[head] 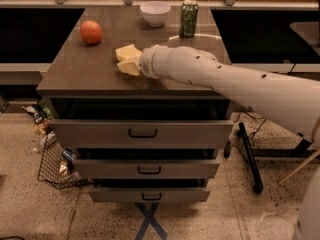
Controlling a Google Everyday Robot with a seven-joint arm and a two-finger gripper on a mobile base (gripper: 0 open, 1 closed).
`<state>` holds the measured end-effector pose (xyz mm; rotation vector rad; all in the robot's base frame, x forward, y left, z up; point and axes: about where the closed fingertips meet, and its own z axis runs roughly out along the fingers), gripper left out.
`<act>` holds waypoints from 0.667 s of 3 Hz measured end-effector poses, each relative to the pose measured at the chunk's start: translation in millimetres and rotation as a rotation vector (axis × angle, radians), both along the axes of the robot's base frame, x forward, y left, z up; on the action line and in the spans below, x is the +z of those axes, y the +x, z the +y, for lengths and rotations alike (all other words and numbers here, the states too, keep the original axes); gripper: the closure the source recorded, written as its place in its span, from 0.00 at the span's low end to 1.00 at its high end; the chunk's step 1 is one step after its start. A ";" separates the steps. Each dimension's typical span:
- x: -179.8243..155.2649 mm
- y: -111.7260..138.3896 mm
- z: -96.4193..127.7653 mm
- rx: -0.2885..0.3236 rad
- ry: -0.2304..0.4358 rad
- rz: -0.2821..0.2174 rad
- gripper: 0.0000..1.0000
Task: Move sponge near apple
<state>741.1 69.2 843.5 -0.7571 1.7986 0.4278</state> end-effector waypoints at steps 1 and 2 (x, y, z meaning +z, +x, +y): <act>2.2 11.1 9.2 0.022 -0.009 -0.010 0.60; 8.8 25.6 28.1 0.063 -0.016 -0.036 0.83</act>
Offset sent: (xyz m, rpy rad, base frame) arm 0.0508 0.0503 0.0267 -0.0204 -0.0891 0.1145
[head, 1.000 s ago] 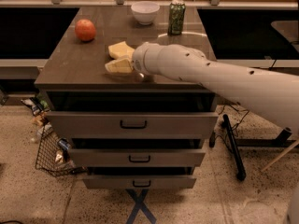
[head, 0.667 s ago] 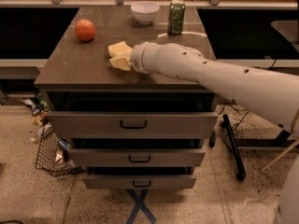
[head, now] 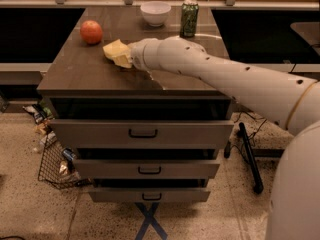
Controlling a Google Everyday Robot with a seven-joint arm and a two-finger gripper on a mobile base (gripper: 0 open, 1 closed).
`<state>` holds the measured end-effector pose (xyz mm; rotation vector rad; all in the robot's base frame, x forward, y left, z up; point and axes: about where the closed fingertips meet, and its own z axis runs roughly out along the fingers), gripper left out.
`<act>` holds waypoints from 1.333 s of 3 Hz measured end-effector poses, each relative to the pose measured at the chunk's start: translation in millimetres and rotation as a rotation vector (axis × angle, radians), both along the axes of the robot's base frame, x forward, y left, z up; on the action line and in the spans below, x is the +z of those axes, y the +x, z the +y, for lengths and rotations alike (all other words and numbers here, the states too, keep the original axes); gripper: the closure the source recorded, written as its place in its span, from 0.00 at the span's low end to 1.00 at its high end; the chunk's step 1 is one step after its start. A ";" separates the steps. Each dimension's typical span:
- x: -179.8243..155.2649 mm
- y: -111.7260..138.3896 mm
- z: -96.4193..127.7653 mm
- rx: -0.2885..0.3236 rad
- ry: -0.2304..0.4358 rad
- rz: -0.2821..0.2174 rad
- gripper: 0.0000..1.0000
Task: Move sponge near apple
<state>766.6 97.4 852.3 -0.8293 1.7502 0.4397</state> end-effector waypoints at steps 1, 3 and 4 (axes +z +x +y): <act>7.7 18.5 17.7 0.027 -0.009 -0.027 1.00; 4.7 39.9 46.6 0.048 -0.027 -0.024 0.53; 2.3 41.8 53.2 0.048 -0.028 -0.017 0.31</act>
Offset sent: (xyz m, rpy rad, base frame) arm 0.0477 0.0441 0.0091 -0.0190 -0.0430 0.0620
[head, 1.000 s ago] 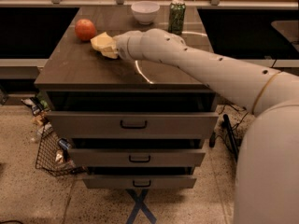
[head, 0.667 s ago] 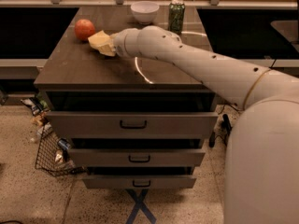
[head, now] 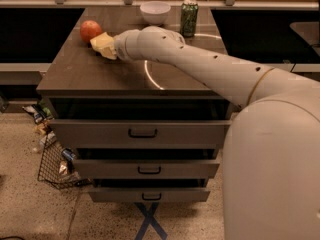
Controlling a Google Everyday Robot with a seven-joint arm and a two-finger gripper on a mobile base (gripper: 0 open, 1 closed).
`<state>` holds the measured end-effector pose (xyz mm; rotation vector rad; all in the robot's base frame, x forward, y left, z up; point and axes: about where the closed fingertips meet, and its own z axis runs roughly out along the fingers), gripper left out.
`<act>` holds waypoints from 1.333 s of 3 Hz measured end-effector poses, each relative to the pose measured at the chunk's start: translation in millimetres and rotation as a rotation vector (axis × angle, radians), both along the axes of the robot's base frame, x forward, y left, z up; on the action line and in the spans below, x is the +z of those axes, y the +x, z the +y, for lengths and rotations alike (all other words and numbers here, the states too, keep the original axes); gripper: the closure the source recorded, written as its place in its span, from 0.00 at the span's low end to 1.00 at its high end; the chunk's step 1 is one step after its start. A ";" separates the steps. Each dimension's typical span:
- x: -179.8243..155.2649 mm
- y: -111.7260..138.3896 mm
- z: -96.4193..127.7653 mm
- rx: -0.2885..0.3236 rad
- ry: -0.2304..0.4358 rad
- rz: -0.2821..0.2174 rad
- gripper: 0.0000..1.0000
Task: Move sponge near apple
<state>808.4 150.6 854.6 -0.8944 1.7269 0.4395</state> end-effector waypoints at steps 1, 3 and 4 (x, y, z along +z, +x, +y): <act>-0.9 -1.1 7.6 0.003 0.002 0.006 0.07; 13.9 -14.2 -27.3 -0.041 0.034 0.034 0.00; 34.7 -26.1 -84.2 -0.124 0.070 0.027 0.00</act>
Offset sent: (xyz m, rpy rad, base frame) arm -0.0110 -0.0081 0.0064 0.0135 0.0380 -0.0083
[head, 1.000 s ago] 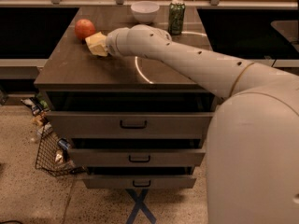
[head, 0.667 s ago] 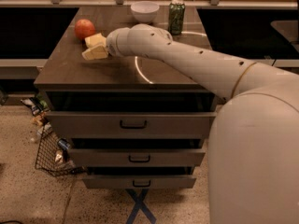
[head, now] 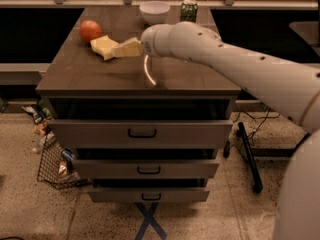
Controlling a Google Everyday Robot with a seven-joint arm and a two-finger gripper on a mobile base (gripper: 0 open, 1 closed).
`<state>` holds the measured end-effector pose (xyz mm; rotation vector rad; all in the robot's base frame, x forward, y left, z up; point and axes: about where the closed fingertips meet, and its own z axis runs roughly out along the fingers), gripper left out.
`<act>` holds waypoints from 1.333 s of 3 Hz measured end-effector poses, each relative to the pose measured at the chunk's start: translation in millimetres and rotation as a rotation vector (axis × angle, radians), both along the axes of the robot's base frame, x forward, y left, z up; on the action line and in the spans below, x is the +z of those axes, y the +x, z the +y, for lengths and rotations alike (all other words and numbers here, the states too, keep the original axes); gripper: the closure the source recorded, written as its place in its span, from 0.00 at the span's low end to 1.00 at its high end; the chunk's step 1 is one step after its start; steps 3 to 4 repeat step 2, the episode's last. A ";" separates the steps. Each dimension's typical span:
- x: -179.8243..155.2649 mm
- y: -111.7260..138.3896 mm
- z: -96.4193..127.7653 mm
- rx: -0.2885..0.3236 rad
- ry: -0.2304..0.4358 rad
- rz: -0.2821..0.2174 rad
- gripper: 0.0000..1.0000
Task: Move sponge near apple
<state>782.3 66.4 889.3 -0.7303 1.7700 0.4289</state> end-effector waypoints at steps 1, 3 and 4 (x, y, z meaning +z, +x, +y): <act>22.4 -15.2 -44.1 -0.093 0.010 -0.027 0.00; 11.5 -17.6 -63.3 -0.131 0.006 0.001 0.00; 11.5 -17.6 -63.3 -0.131 0.006 0.001 0.00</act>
Offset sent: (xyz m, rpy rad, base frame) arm -0.0120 -0.0334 0.0212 0.0084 -0.0291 -0.0679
